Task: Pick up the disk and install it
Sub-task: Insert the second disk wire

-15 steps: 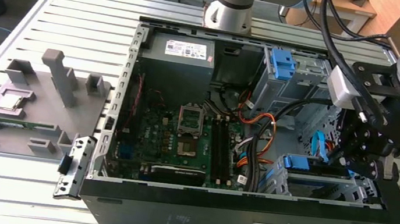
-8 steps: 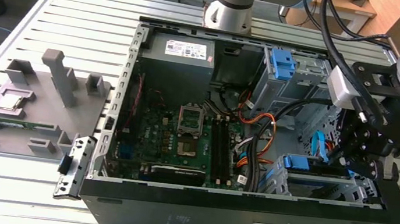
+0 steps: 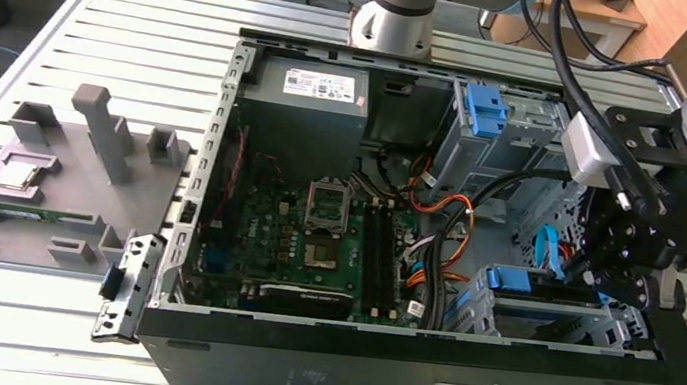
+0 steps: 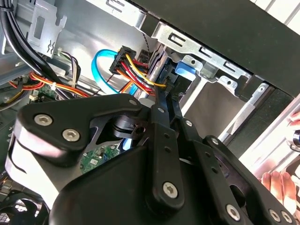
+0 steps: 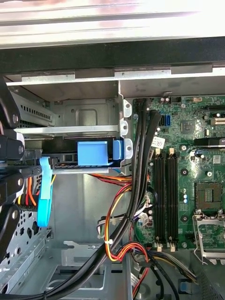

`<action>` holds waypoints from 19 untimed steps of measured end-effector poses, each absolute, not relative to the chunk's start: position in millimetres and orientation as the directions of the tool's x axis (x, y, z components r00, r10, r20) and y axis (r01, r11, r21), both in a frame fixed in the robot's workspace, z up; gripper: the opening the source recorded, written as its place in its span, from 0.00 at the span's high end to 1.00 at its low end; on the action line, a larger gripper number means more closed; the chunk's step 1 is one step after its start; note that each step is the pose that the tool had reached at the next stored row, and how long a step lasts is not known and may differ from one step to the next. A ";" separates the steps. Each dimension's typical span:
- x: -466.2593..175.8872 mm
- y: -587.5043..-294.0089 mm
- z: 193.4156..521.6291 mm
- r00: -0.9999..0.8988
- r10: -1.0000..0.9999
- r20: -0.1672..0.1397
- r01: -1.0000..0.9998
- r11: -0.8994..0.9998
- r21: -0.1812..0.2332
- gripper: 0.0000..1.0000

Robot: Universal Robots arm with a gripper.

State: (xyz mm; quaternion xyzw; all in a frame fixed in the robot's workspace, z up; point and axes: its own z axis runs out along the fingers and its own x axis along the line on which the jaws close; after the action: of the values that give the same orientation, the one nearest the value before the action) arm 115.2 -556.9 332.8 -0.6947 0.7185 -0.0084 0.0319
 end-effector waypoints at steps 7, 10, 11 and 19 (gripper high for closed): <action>115.2 -556.9 331.9 -0.033 -0.999 -0.033 -0.998 0.034 -0.057 0.83; 115.2 -557.0 331.2 -0.033 -0.999 -0.034 -0.998 0.034 -0.057 0.83; 115.2 -556.9 331.1 -0.033 -0.999 -0.034 -0.998 0.034 -0.057 0.83; 115.2 -557.0 330.5 -0.033 -0.999 -0.034 -0.998 0.034 -0.057 0.83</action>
State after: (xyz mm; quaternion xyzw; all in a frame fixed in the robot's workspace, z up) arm 115.2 -557.0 330.5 -0.6948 0.7185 -0.0086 0.0318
